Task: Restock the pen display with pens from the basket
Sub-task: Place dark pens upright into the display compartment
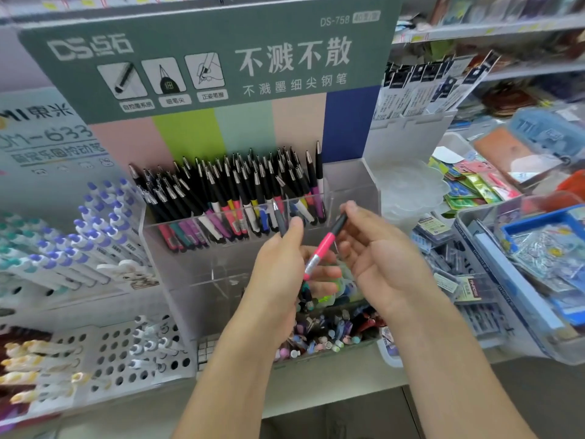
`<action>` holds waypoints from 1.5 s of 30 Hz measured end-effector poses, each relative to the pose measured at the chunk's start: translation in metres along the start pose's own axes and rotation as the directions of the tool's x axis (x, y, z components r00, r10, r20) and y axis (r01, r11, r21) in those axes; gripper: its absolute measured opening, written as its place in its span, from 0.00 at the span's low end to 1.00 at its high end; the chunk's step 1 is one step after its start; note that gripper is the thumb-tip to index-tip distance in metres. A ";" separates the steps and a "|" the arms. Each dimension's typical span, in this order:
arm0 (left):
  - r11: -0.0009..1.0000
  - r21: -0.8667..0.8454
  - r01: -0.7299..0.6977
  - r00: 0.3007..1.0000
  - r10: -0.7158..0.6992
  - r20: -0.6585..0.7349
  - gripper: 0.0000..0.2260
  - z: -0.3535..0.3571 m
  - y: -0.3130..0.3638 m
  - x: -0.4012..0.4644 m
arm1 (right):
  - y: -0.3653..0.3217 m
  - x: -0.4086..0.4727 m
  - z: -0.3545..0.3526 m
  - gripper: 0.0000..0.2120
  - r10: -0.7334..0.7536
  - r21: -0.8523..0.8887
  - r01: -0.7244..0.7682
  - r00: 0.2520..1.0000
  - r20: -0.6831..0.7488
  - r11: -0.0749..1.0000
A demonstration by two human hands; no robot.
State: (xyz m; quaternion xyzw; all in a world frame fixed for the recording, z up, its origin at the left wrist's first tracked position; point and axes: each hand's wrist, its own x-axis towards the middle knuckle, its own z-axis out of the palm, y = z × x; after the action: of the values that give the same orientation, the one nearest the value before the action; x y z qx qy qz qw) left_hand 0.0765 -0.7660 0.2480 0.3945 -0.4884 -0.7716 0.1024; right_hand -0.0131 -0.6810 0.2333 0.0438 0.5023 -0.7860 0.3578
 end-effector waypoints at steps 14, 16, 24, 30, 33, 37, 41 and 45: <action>0.893 -0.450 0.010 1.000 -0.017 -0.012 0.13 -0.021 0.005 0.003 | -0.040 0.053 0.039 0.04 -0.781 -0.479 0.774 0.572 0.251 0.414; 0.886 -0.464 -0.006 1.000 -0.007 -0.028 0.11 -0.026 0.005 0.002 | -0.038 0.055 0.042 0.04 -0.739 -0.539 0.758 0.590 0.325 0.368; 0.934 -0.354 -0.041 0.999 0.039 -0.012 0.12 -0.035 0.006 -0.002 | -0.037 0.065 0.042 0.04 -0.614 -0.731 0.655 0.661 0.432 0.191; 0.950 -0.305 -0.066 0.996 0.080 0.032 0.15 -0.030 0.006 -0.005 | -0.029 0.063 0.036 0.08 -0.617 -0.772 0.591 0.703 0.353 0.232; 0.948 -0.308 -0.076 0.995 0.093 0.043 0.18 -0.028 0.005 -0.003 | -0.031 0.044 0.035 0.11 -0.657 -0.781 0.555 0.707 0.263 0.285; 0.976 -0.198 -0.092 0.991 0.109 0.073 0.18 -0.021 0.004 0.000 | -0.027 0.004 0.033 0.05 -0.428 -0.605 0.498 0.862 0.270 0.621; 0.995 -0.034 -0.097 0.989 0.100 0.110 0.11 -0.011 0.005 0.002 | -0.010 -0.002 0.024 0.05 -0.292 -0.444 0.368 0.928 0.233 0.817; 0.984 0.102 -0.143 0.989 0.138 0.052 0.07 -0.011 0.008 0.002 | 0.000 0.005 0.005 0.08 -0.198 -0.122 0.214 0.971 0.135 0.969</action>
State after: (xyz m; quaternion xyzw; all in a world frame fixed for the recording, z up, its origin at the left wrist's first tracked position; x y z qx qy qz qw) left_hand 0.0815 -0.7787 0.2513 0.3464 -0.5574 -0.7442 0.1243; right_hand -0.0151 -0.6880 0.2337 -0.0810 0.5337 -0.7841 0.3062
